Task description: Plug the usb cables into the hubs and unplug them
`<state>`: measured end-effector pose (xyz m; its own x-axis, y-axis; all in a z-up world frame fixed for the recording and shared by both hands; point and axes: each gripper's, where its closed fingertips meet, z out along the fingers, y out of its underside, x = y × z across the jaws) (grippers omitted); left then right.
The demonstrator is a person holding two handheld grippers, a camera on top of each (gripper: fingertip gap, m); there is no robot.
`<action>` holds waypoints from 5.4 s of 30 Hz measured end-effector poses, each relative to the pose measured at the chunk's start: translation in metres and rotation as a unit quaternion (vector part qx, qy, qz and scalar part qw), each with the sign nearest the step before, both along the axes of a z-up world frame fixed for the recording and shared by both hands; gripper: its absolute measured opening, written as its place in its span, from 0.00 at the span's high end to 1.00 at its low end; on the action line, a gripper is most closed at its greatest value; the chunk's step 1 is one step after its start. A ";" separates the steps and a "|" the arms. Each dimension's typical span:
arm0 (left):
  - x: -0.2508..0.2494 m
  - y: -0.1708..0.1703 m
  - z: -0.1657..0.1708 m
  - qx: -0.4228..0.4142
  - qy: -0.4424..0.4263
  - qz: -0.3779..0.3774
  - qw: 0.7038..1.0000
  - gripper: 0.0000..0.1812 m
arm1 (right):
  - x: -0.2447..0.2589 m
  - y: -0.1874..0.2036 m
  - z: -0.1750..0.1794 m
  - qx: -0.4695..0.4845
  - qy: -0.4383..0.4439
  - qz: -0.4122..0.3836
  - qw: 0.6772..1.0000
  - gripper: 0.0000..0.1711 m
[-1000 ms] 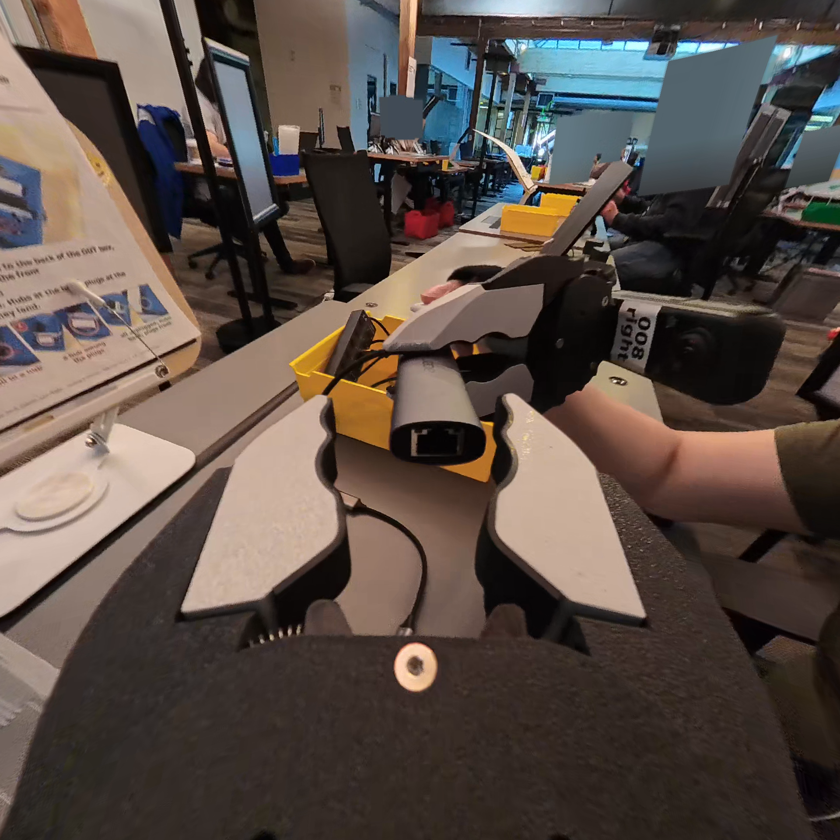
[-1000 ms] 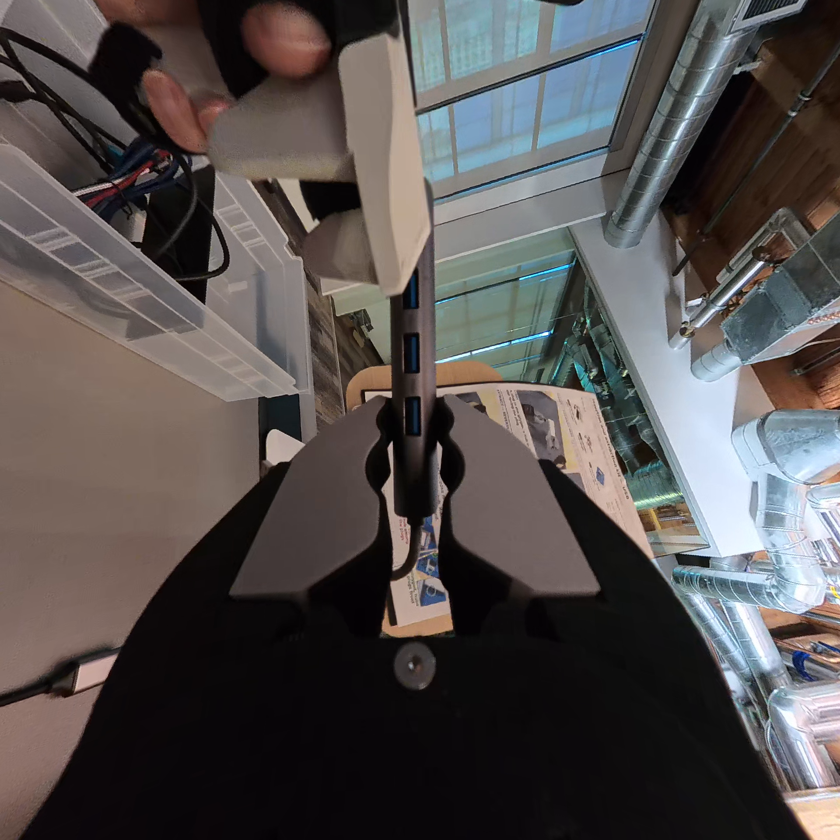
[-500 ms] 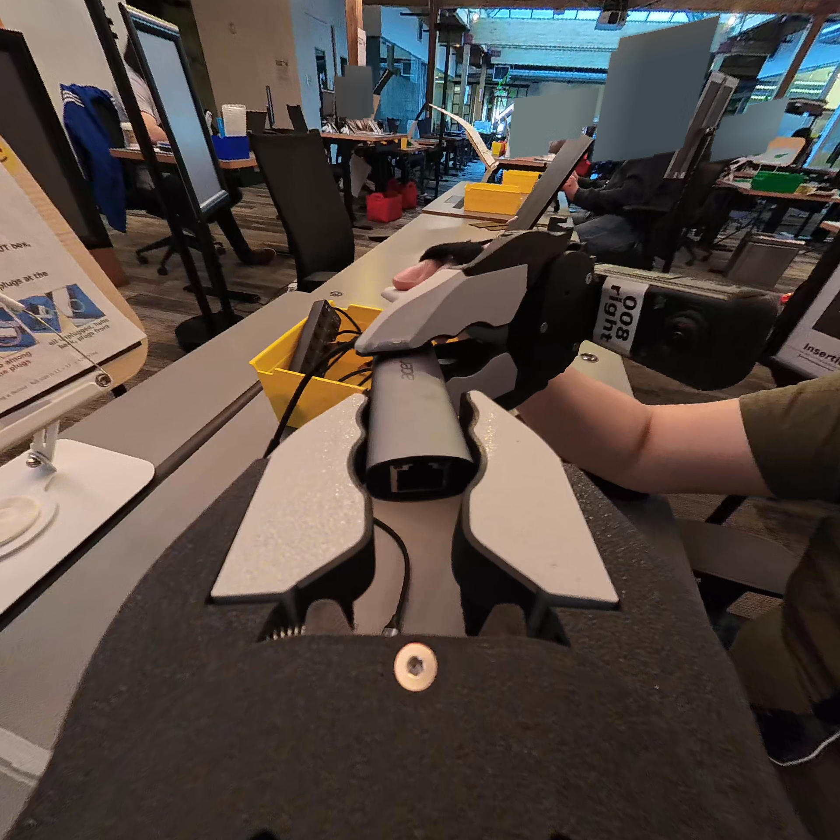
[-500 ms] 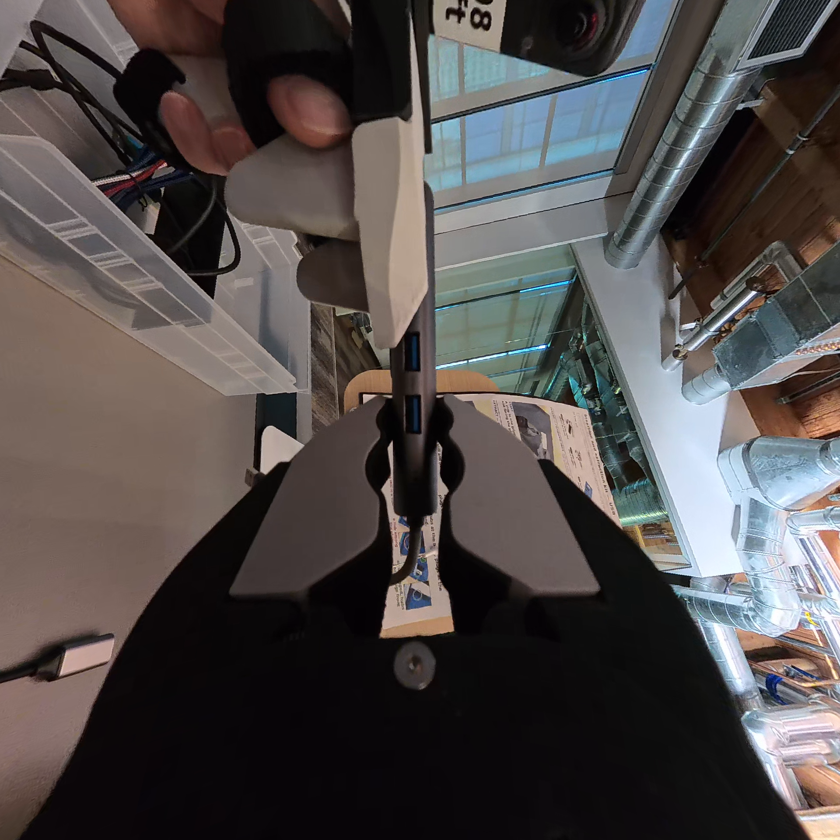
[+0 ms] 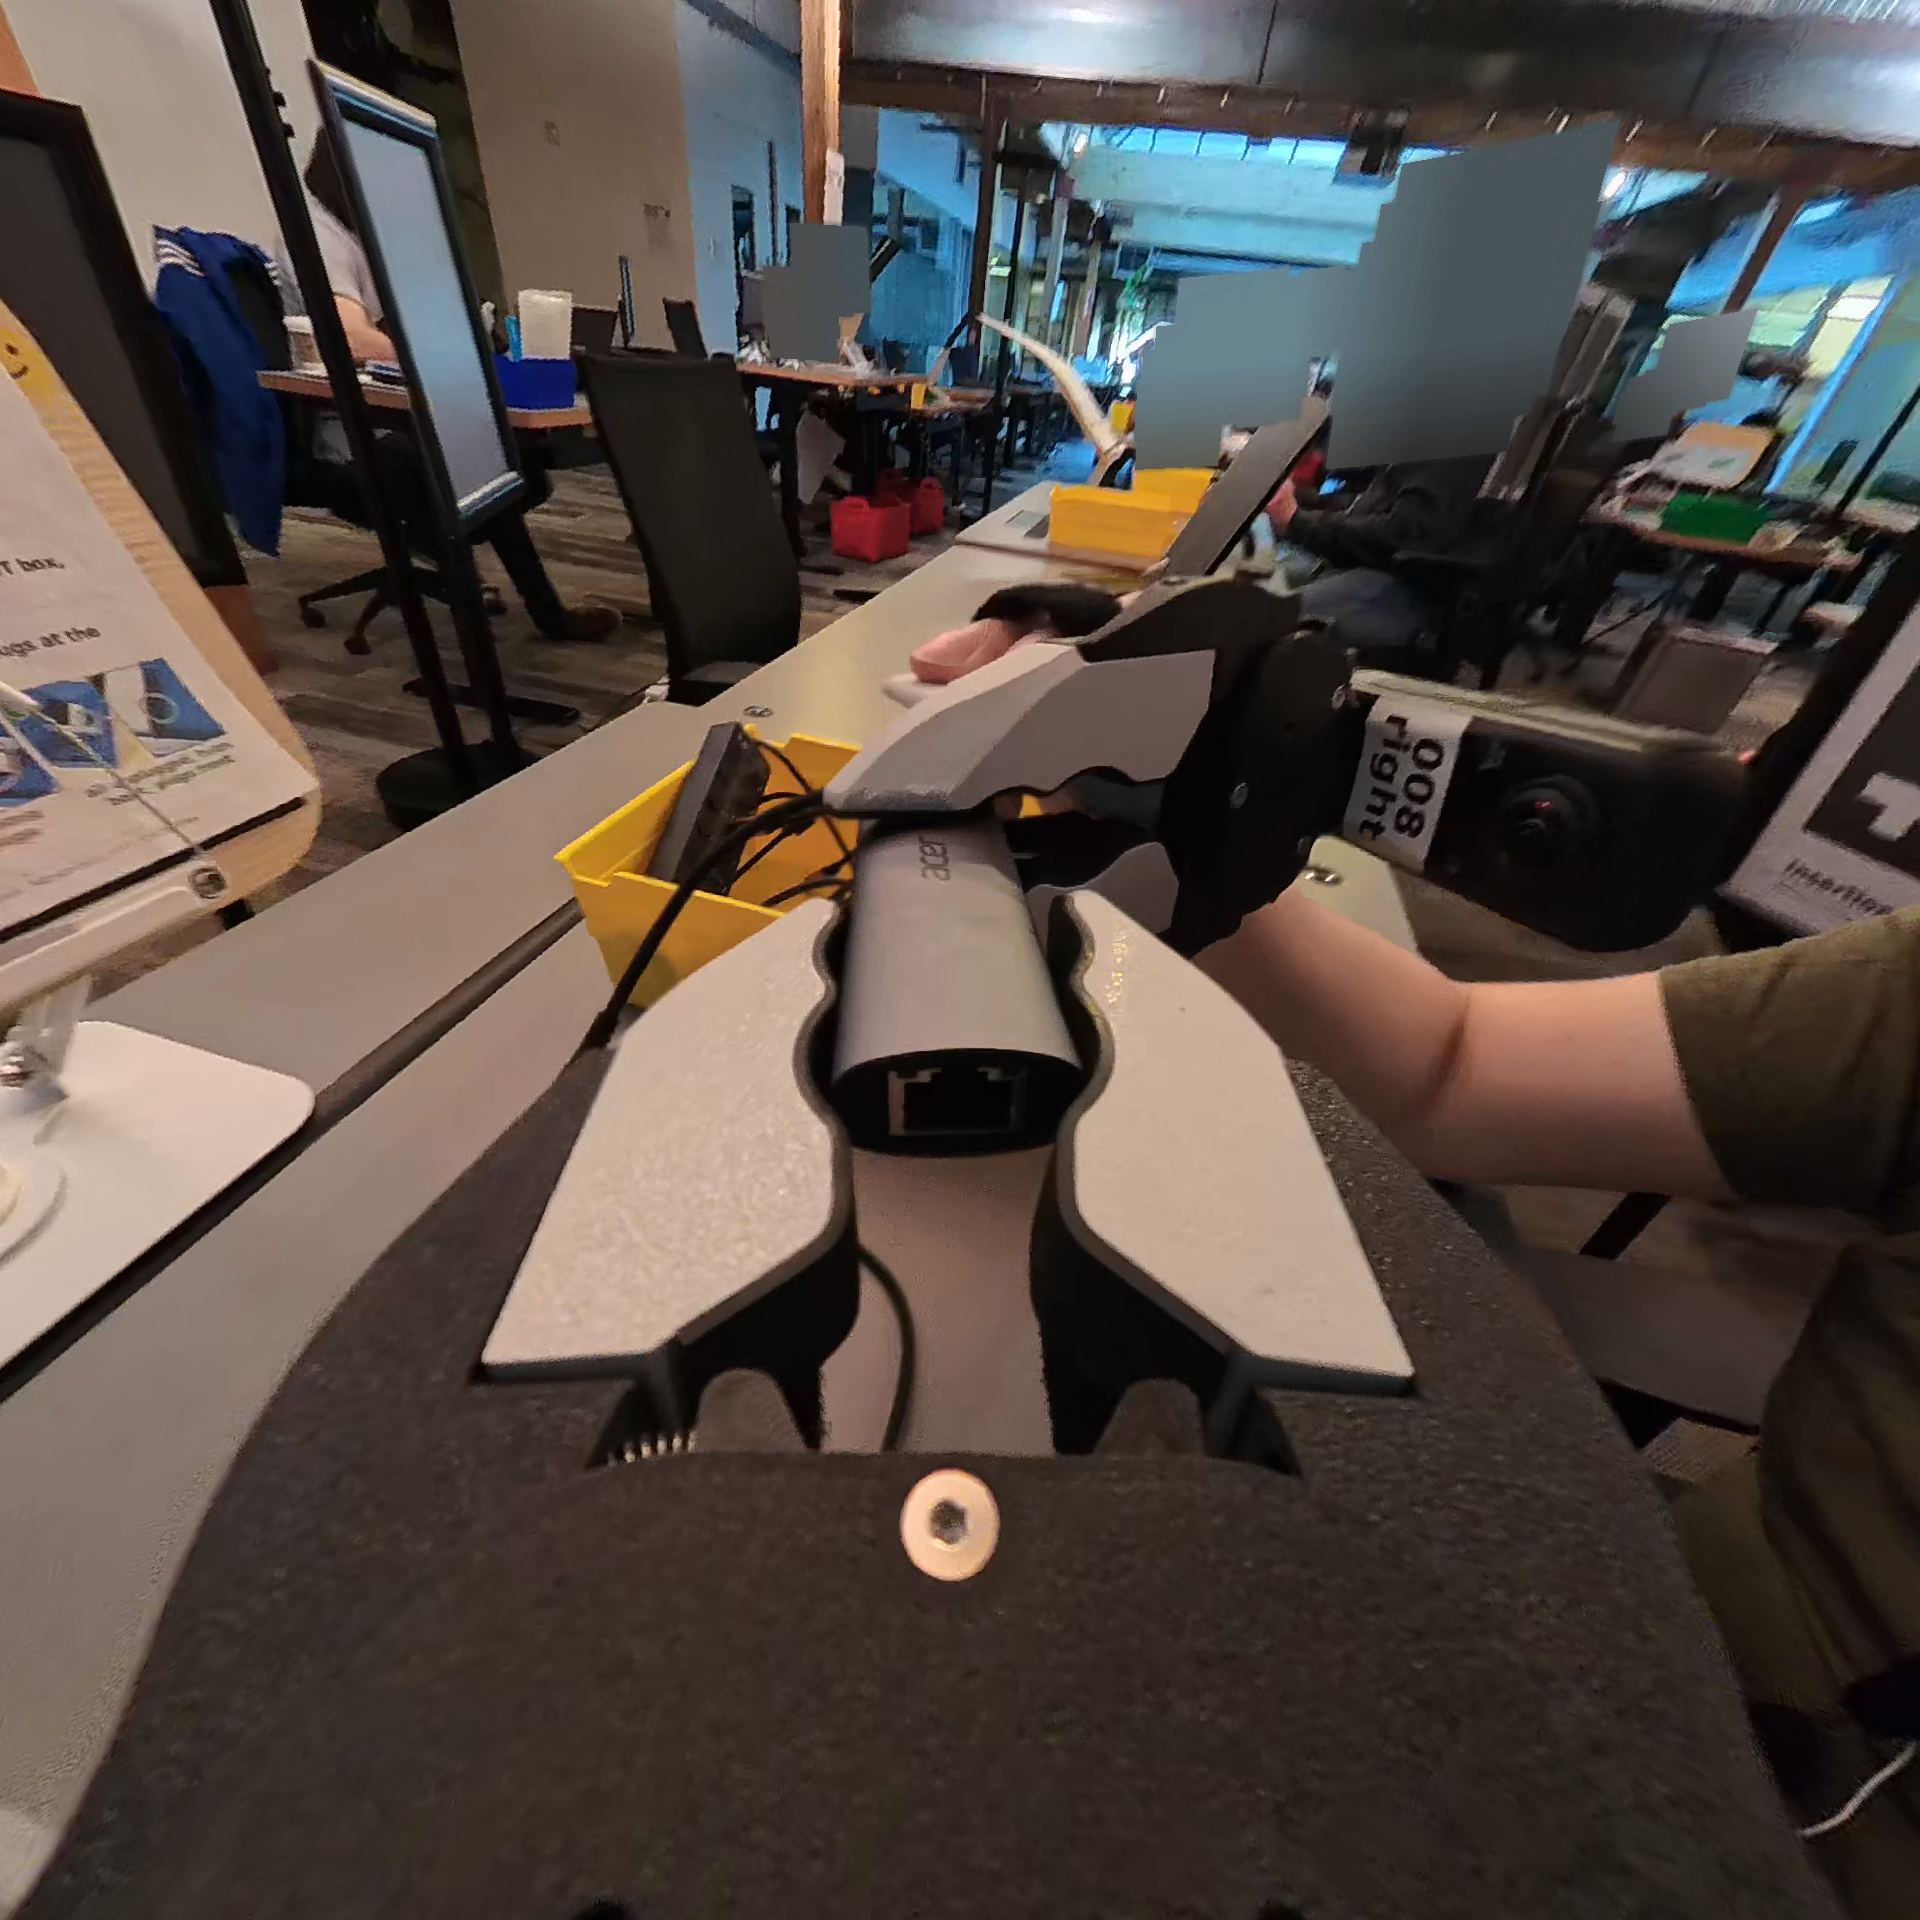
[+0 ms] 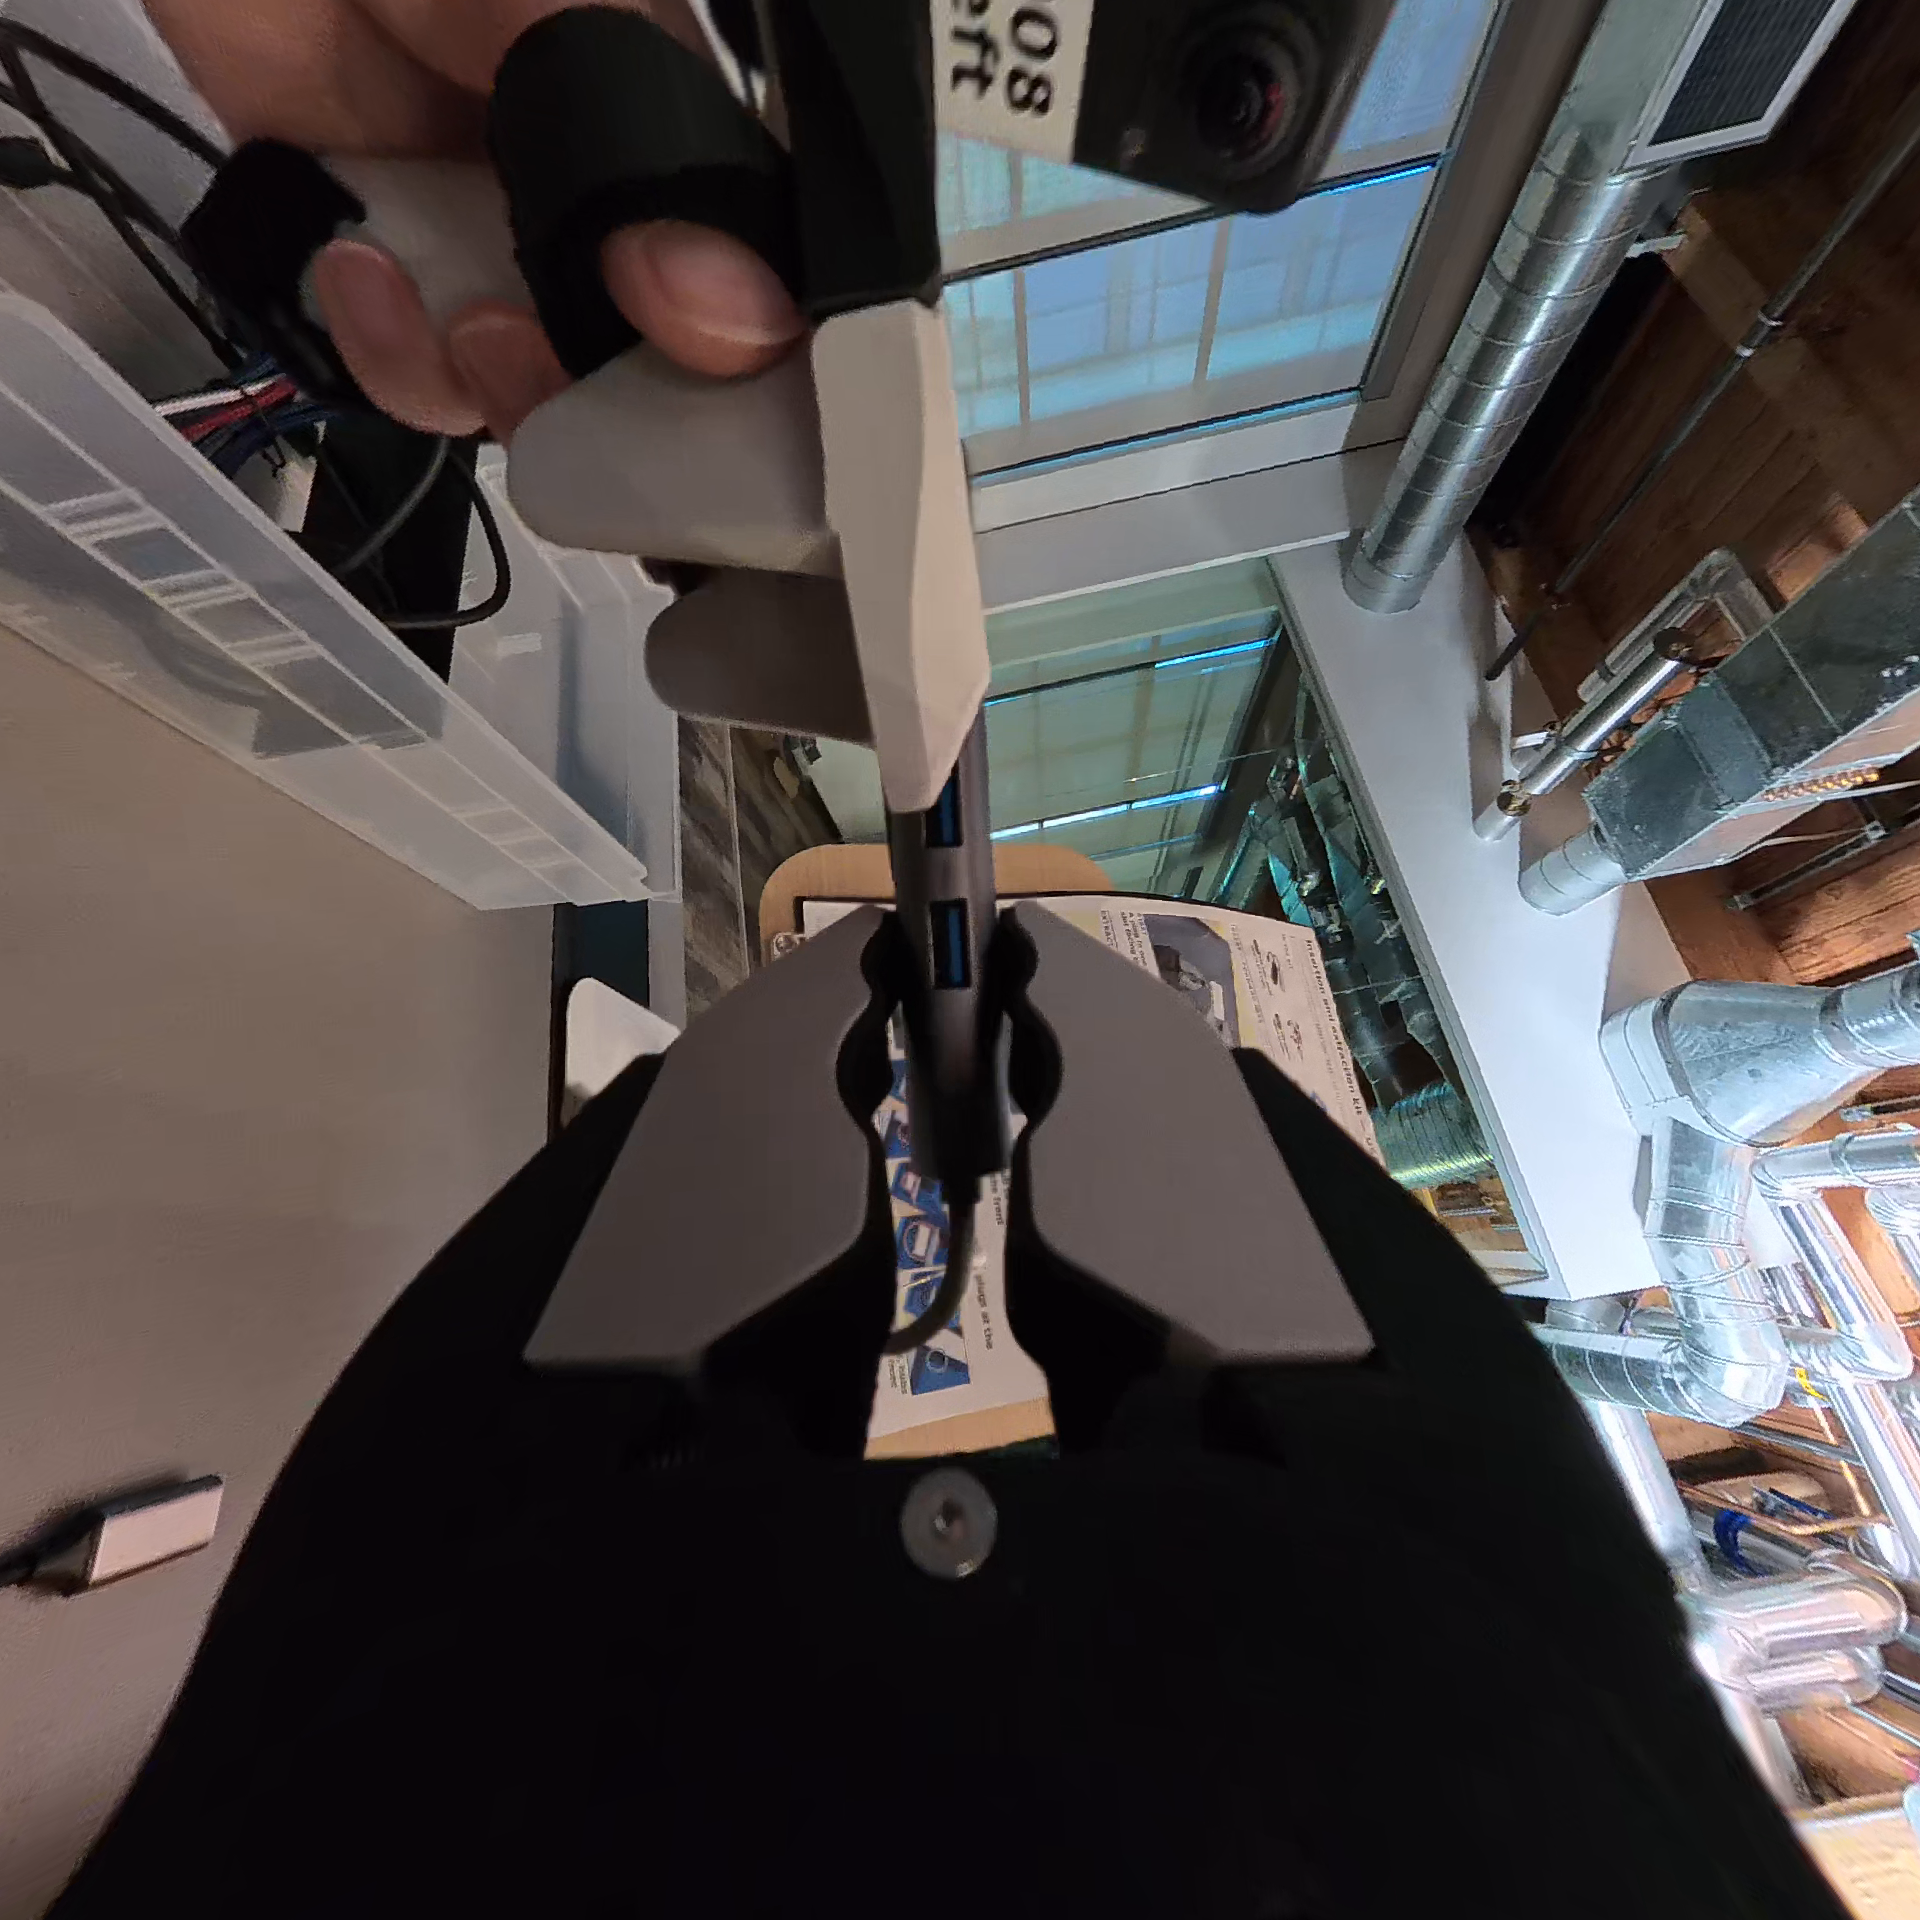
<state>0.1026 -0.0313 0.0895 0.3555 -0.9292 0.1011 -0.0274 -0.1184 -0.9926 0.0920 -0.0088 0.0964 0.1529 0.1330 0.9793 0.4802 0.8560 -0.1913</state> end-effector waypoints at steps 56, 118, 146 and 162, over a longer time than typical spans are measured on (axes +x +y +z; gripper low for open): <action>-0.074 0.025 0.043 0.022 -0.116 0.134 0.984 0.80 | -0.001 -0.026 -0.249 -0.748 -0.173 -0.054 0.639 0.97; -0.025 0.004 0.027 -0.024 -0.051 0.044 0.997 0.80 | -0.019 0.005 -0.022 -0.191 0.166 0.068 0.965 0.89; 0.000 -0.026 -0.023 0.030 0.129 -0.059 0.989 0.77 | 0.018 -0.013 -0.018 0.035 0.002 0.013 0.999 0.90; 0.017 -0.014 -0.012 -0.044 0.013 -0.080 0.996 0.78 | 0.033 0.011 -0.006 0.000 0.062 -0.019 0.998 0.84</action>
